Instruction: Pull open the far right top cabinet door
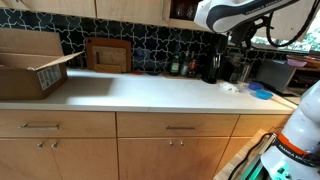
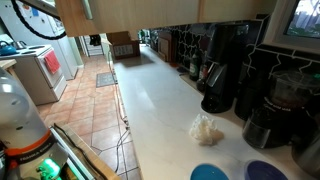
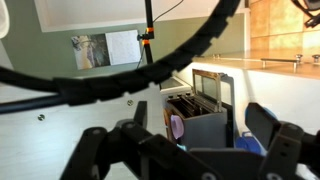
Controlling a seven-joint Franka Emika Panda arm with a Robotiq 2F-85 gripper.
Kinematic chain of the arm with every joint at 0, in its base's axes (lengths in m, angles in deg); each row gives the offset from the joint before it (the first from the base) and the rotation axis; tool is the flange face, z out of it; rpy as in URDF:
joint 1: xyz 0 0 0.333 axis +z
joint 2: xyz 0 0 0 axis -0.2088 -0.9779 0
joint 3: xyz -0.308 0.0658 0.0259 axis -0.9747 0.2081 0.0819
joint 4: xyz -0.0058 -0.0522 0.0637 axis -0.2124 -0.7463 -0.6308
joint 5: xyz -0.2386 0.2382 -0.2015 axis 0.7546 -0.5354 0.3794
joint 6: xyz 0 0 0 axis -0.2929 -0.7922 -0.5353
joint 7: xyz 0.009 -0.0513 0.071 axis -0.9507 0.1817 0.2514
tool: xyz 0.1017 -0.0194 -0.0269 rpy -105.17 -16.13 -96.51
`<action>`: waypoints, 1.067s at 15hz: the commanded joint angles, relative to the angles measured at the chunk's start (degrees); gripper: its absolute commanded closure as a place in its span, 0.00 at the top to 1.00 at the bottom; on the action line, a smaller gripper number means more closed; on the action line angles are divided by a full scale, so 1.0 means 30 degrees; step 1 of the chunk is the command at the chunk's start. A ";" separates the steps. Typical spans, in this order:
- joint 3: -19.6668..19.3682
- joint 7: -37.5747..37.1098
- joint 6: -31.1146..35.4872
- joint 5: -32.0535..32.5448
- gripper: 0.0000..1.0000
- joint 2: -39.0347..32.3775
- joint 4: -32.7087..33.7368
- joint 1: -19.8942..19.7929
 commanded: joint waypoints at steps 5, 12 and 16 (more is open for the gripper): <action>-0.0765 -0.1204 0.1567 -0.3050 1.00 -0.0353 0.5109 0.2803; -0.1395 -0.2105 0.8050 -0.5966 1.00 -0.0375 0.6108 0.3198; -0.1055 -0.1530 0.9514 -0.5048 1.00 -0.0591 0.6180 0.3204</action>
